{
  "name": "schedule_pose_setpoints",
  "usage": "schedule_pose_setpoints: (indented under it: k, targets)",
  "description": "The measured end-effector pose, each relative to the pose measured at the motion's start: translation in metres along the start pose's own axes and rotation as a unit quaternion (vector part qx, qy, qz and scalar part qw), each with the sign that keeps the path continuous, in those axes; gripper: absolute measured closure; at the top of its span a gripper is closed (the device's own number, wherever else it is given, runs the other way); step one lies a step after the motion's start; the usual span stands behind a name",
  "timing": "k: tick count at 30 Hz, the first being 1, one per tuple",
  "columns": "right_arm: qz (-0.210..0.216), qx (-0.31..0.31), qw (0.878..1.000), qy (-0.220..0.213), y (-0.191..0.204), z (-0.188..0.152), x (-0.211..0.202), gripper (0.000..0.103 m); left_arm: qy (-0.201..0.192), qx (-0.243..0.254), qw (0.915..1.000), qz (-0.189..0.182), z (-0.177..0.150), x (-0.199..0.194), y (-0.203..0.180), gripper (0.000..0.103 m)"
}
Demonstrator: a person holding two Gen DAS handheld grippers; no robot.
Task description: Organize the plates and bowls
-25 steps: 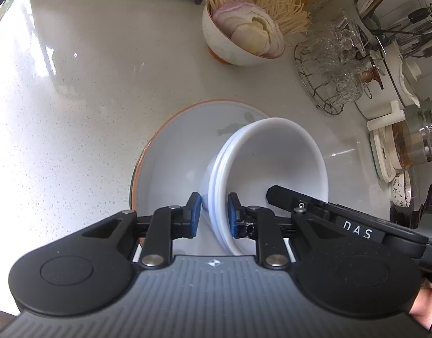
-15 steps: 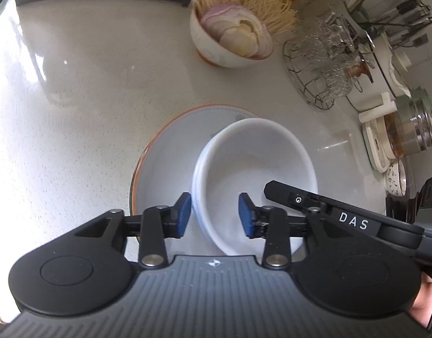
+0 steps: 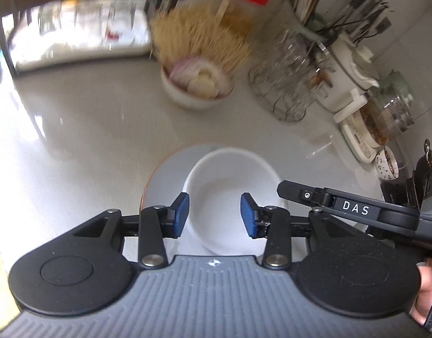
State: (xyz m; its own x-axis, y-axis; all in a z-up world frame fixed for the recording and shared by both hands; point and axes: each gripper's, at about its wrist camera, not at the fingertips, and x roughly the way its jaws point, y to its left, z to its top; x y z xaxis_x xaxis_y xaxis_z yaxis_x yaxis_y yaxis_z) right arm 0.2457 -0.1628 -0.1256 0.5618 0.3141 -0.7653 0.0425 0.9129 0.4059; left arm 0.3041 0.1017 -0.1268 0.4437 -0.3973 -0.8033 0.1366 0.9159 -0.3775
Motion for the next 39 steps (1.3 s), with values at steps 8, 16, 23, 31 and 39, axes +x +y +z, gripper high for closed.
schedule_pose_setpoints:
  k: [8,16,23,31,39]
  targets:
    - [0.037,-0.057,0.996,-0.063,0.000,0.013,-0.053,0.058,-0.083,0.019,0.9961,0.023,-0.007,-0.053,-0.044,0.057]
    - [0.057,-0.116,0.982,-0.136,-0.018,0.010,-0.126,0.058,-0.133,0.000,0.9908,0.025,-0.036,-0.107,-0.098,0.057]
    - [0.089,-0.132,0.970,-0.182,-0.038,-0.008,-0.179,0.058,-0.173,0.005,0.9836,0.051,-0.071,-0.146,-0.142,0.057]
    - [0.099,-0.159,0.963,-0.196,-0.053,-0.036,-0.216,0.058,-0.200,0.001,0.9771,0.072,-0.114,-0.167,-0.174,0.057]
    - [0.097,-0.172,0.962,-0.188,-0.067,-0.066,-0.234,0.058,-0.202,-0.009,0.9756,0.085,-0.155,-0.177,-0.193,0.057]
